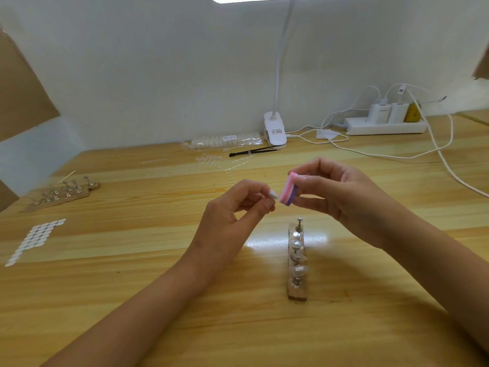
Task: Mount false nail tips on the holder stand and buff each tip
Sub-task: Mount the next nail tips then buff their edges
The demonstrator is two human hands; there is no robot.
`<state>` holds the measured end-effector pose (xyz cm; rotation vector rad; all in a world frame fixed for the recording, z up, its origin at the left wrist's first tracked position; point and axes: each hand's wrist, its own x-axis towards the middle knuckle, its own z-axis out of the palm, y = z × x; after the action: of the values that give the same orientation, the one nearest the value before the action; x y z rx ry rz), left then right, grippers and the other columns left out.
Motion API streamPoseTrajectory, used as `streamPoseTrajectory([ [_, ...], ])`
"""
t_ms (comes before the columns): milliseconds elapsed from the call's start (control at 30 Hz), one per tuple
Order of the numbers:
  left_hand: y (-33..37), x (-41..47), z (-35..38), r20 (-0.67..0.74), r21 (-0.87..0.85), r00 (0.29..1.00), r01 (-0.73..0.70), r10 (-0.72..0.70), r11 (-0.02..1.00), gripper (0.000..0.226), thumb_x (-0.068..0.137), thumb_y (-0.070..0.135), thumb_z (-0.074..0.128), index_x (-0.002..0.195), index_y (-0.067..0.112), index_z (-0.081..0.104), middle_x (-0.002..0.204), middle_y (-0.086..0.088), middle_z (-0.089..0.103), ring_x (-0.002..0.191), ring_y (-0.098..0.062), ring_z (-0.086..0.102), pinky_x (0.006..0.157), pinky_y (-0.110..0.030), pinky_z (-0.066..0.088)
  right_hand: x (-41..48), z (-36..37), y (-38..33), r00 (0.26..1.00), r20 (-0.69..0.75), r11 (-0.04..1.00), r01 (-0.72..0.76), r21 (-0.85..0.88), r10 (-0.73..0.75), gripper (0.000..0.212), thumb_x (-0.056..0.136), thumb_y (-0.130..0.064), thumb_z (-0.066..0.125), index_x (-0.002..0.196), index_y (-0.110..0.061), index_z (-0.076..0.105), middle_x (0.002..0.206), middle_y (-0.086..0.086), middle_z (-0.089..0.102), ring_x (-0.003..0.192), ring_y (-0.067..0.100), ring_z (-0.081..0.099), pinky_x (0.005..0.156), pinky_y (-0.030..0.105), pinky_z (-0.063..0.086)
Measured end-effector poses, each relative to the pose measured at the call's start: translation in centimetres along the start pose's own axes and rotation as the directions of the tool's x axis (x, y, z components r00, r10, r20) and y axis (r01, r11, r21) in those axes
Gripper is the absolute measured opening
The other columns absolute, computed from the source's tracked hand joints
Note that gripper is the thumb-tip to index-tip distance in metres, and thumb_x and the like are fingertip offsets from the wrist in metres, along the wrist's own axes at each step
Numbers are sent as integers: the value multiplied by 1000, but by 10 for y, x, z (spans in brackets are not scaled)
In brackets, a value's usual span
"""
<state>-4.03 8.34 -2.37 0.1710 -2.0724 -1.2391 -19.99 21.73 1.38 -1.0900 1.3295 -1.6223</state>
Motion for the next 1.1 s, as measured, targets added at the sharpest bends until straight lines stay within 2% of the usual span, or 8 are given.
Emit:
streamPoseTrajectory([
  [133,1,0,2,14,13,1000,-20,20,1000,7,90,34,65,97,34,66,87,12,70,90,-13,68,86,-24,53,-1,0,-2,991,123,997,-55,-63,62,30,76,-20,71,100,-4,65,90,3,73,85,18,72,73,21,56],
  [267,0,-1,-1,8,3,1000,-20,20,1000,14,94,20,65,98,33,66,88,12,71,91,-13,70,86,-23,53,1,-5,-1,1000,-18,1000,1,-2,-1,31,75,-21,72,101,-4,66,88,2,73,85,18,72,74,21,56],
  [400,1,-2,1,9,12,1000,-12,12,1000,13,93,23,66,95,36,67,88,8,70,92,-17,69,88,-32,55,-2,-6,-3,981,164,991,-93,-98,108,29,79,-19,71,102,-2,65,90,4,73,85,18,72,75,22,57],
  [533,1,-3,0,7,15,1000,-3,3,1000,13,94,21,67,96,33,67,88,8,71,92,-17,69,89,-36,55,1,-6,0,999,-8,999,-35,-10,34,32,76,-18,71,103,-3,64,87,2,73,84,17,72,72,20,56],
  [667,2,-2,1,8,28,1000,-2,1,1000,15,93,19,66,95,34,67,88,9,71,92,-17,68,89,-34,55,0,-4,-2,995,74,996,-63,-59,67,35,71,-23,74,99,-4,65,88,4,73,84,19,72,71,21,57],
  [800,2,-2,1,12,11,1000,3,-3,1000,11,93,23,65,97,33,67,89,11,71,93,-16,69,90,-32,55,2,-9,-4,998,-60,999,22,36,-20,30,73,-20,72,98,-7,64,88,4,73,85,18,72,72,20,56],
  [933,3,-3,2,11,24,1000,-5,5,1000,10,93,23,65,97,32,67,88,10,70,92,-16,69,89,-33,55,-2,-8,-6,990,127,996,-46,-74,55,32,72,-23,74,98,-6,67,92,6,73,87,20,72,74,22,57],
  [1100,2,-2,1,3,21,1000,-5,5,1000,15,93,21,65,96,36,66,90,11,71,95,-18,70,90,-34,55,2,-12,-6,998,-59,1000,21,23,-20,31,73,-21,72,100,-7,66,89,4,73,84,16,72,72,19,56],
])
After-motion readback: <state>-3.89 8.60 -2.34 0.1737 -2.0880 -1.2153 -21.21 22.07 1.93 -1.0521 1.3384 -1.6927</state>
